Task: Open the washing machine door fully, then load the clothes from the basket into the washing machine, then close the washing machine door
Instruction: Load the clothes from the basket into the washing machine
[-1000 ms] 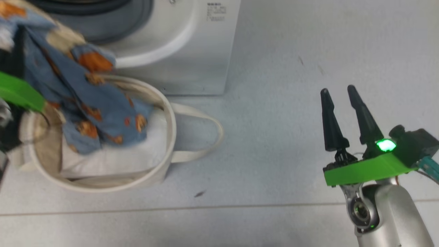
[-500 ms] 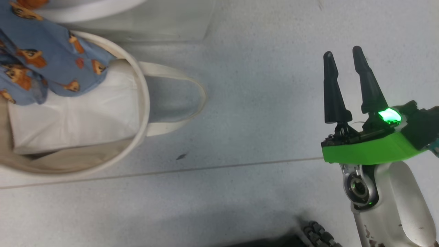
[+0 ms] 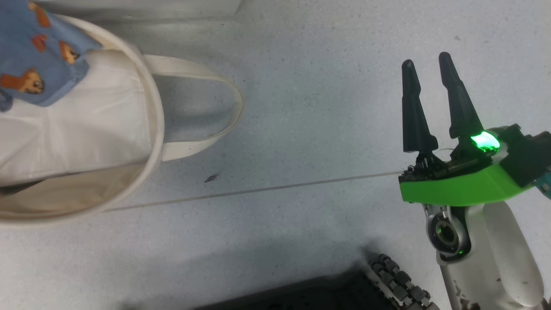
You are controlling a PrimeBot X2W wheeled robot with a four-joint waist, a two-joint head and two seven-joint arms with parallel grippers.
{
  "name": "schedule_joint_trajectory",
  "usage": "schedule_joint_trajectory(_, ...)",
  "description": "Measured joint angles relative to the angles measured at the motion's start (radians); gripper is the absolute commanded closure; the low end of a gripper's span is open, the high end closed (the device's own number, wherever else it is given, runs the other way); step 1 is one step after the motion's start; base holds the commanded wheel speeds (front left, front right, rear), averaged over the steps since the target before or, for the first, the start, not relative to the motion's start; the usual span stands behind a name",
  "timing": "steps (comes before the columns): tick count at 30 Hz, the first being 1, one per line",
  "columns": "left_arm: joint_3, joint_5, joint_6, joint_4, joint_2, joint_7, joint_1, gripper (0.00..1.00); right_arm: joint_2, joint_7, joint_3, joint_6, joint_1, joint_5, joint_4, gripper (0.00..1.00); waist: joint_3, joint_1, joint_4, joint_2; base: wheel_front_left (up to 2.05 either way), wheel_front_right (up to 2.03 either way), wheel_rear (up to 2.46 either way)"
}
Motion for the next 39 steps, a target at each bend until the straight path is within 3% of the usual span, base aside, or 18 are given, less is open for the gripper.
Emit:
schedule_joint_trajectory(7, -0.022, 0.028, 0.000, 0.023, 0.001, -0.047, -0.159, 1.00, 0.000, -0.005, 0.001, 0.000, 0.000, -0.002, -0.004, 0.00, 0.030, 0.0000, -0.004, 0.0000, 0.00, 0.00, 0.00)
schedule_joint_trajectory(12, 0.118, 0.097, 0.000, -0.012, 0.006, -0.053, -0.237, 1.00, 0.000, -0.007, 0.006, 0.000, -0.011, -0.003, -0.011, 0.00, 0.056, 0.0000, -0.011, 0.0000, 0.00, 0.00, 0.00)
schedule_joint_trajectory(17, 0.196, 0.154, 0.000, -0.020, -0.002, -0.055, -0.210, 1.00, 0.000, -0.008, 0.006, 0.000, -0.019, -0.003, -0.014, 0.00, 0.070, 0.0000, -0.015, 0.0000, 0.00, 0.00, 0.00)
schedule_joint_trajectory(18, 0.195, 0.154, 0.000, -0.009, -0.010, -0.055, -0.196, 0.63, 0.000, -0.008, 0.006, 0.000, -0.019, -0.003, -0.013, 0.00, 0.069, 0.0001, -0.013, 0.0000, 0.00, 0.00, 0.00)
schedule_joint_trajectory(19, 0.190, 0.154, 0.000, 0.000, -0.019, -0.055, -0.176, 0.02, 0.000, -0.008, 0.006, 0.000, -0.019, -0.003, -0.014, 0.00, 0.068, 0.0000, -0.011, 0.0000, 0.00, 0.00, 0.00)
schedule_joint_trajectory(23, 0.122, 0.115, 0.000, 0.088, -0.057, -0.051, -0.120, 0.00, 0.000, -0.007, 0.000, 0.000, -0.018, -0.014, -0.014, 0.00, 0.059, 0.0001, 0.000, 0.0000, 0.00, 0.00, 0.00)
schedule_joint_trajectory(29, 0.056, 0.015, 0.000, 0.156, -0.074, 0.062, -0.088, 0.00, 0.000, 0.002, -0.005, 0.000, -0.015, -0.028, -0.004, 0.00, 0.016, -0.0001, 0.015, 0.0000, 0.00, 0.00, 0.00)
schedule_joint_trajectory(39, -0.056, -0.085, 0.000, 0.151, -0.110, 0.110, 0.122, 0.00, 0.000, 0.028, -0.009, 0.000, -0.012, -0.043, 0.038, 0.00, -0.128, -0.0001, 0.045, 0.0000, 0.00, 0.00, 0.00)
